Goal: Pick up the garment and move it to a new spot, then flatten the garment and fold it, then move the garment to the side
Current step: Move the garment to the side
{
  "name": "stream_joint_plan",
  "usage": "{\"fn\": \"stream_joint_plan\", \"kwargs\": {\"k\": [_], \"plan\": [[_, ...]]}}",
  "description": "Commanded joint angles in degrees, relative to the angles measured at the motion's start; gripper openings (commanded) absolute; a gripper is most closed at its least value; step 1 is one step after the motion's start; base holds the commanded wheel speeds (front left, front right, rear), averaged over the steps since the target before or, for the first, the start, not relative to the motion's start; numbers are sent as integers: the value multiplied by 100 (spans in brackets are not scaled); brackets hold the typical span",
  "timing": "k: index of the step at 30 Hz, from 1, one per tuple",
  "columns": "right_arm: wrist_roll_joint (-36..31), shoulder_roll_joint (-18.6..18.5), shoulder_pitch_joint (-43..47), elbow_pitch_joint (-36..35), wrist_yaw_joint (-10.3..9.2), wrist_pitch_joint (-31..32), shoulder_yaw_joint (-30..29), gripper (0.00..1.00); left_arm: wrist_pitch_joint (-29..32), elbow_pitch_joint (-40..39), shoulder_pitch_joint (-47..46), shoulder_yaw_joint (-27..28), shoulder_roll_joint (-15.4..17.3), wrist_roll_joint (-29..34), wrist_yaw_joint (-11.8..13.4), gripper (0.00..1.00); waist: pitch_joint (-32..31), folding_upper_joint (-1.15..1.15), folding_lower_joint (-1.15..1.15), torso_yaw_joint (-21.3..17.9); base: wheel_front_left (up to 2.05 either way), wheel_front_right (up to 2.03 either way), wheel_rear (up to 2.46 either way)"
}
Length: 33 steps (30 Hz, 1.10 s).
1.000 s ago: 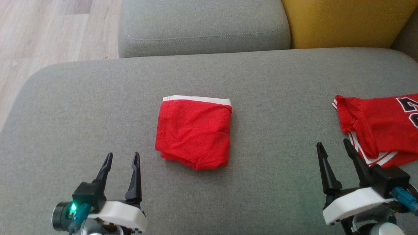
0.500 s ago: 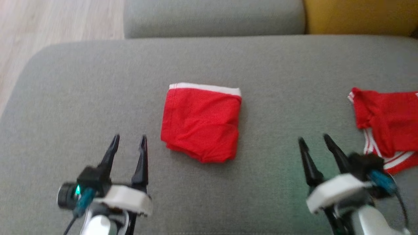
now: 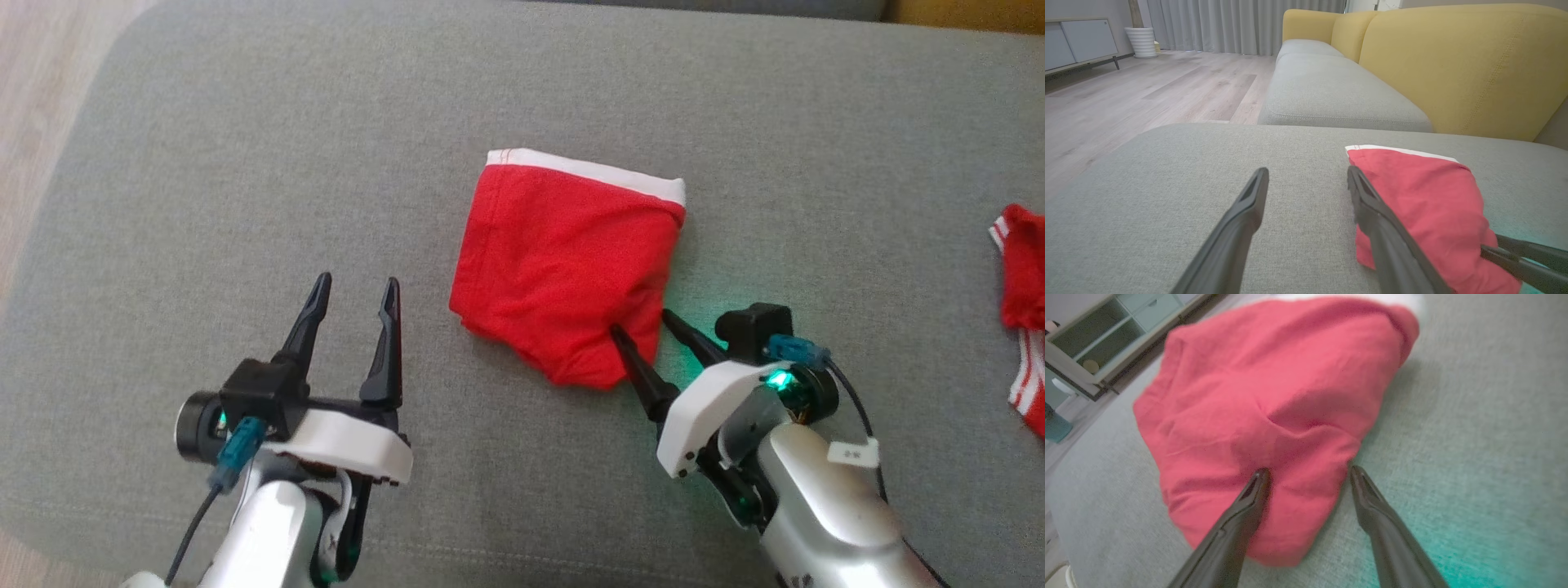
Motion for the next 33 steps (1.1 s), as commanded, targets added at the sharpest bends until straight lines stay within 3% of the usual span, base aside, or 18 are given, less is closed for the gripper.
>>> {"fn": "stream_joint_plan", "kwargs": {"k": [1, 4, 5, 6, 7, 14, 20, 33], "plan": [[86, 11, -254, 88, -5, 53, 196, 100, -85, -146, -269, 153, 4, 27, -31, 100, 73, 0, 0, 42, 0, 0, 0], [377, 11, -421, 413, -5, 238, 451, 100, -100, -114, -324, 156, -12, 42, -35, 100, 111, 0, 0, 19, 0, 0, 0], [505, 11, -455, 470, -5, 277, 541, 77, -103, -105, -335, 153, -15, 49, -36, 100, 114, 0, 0, 6, 0, 0, 0], [584, 11, -501, 518, -5, 318, 641, 10, -106, -98, -344, 159, -15, 54, -34, 100, 126, 0, 0, -20, 0, 0, 0], [632, 11, -548, 551, -5, 311, 712, 0, -108, -93, -355, 163, -16, 57, -36, 100, 136, 0, 0, -41, 0, 0, 0], [658, 11, -789, 676, -5, 161, 1015, 0, -116, -99, -397, 199, -10, 72, -47, 100, 182, 0, 0, -245, 0, 0, 0], [246, -61, -790, 584, -5, 75, 1116, 0, -119, -226, -389, 263, 24, 108, -42, 100, 191, 0, 0, -738, 0, 0, 0], [-265, -1434, -463, -691, -5, 605, 1146, 0, -120, -324, -506, 279, 109, 179, -99, 100, 328, 0, 0, -1970, 0, 0, 0]]}}
